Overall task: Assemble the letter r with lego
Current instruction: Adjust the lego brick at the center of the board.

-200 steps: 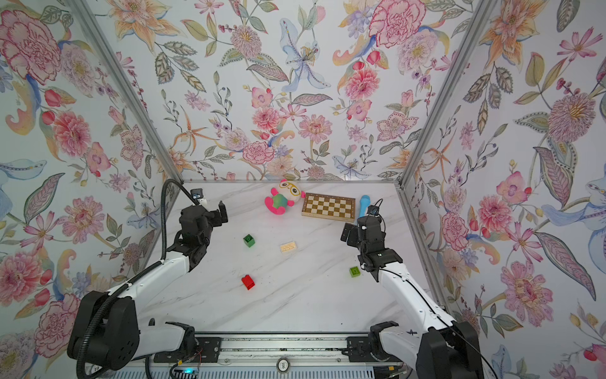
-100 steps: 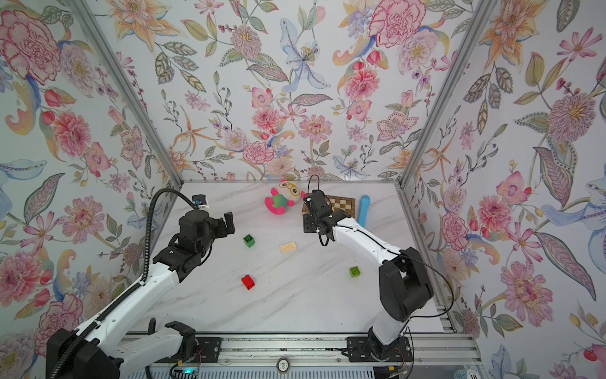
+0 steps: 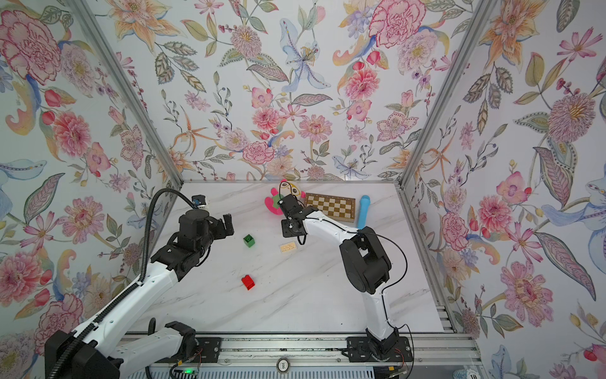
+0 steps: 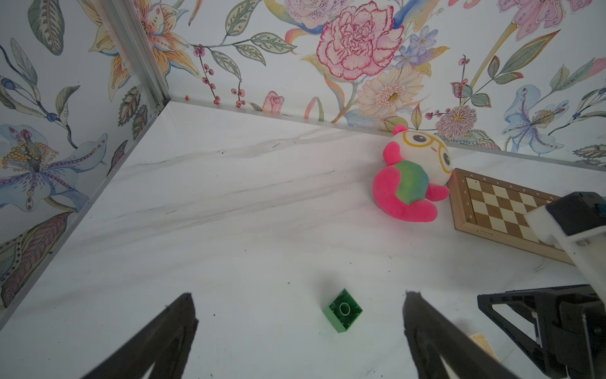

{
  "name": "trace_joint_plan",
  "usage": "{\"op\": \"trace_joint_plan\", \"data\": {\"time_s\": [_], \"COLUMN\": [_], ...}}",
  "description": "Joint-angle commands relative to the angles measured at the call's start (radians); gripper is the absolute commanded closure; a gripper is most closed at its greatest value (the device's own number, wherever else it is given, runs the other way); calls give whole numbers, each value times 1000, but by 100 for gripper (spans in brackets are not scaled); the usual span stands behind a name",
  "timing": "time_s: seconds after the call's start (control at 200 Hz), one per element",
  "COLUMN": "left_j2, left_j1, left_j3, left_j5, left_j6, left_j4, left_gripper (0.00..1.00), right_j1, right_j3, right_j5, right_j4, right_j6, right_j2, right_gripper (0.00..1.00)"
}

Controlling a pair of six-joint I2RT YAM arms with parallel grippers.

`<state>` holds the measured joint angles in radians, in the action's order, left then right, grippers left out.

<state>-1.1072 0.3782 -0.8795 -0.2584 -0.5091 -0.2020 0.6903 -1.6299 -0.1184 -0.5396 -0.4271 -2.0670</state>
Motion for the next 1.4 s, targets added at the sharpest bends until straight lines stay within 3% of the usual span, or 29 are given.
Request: {"op": "trace_joint_plan", "data": {"time_s": [0.0,1.051,1.231,1.396], "left_j2": [-15,193,165,93], "left_j1": [6,5,5,7], "left_j3": [-36,103,84,57], "left_j5": [-49,-43,-15,157], "left_j6": [24,-8,1,17], "left_j4": [-20,-9,-8,-15], "left_gripper": [1,1,1,1], "right_j1": [-4,31,2,-20], "right_j3": [-37,122,66,52], "right_j5": [26,-4,4,-36], "right_j4": [-49,-60,-89,-182], "right_j6": [-15,-70,-51,-39], "right_j2": [-41,35,56,153], "right_gripper": [54,56,51,38]}}
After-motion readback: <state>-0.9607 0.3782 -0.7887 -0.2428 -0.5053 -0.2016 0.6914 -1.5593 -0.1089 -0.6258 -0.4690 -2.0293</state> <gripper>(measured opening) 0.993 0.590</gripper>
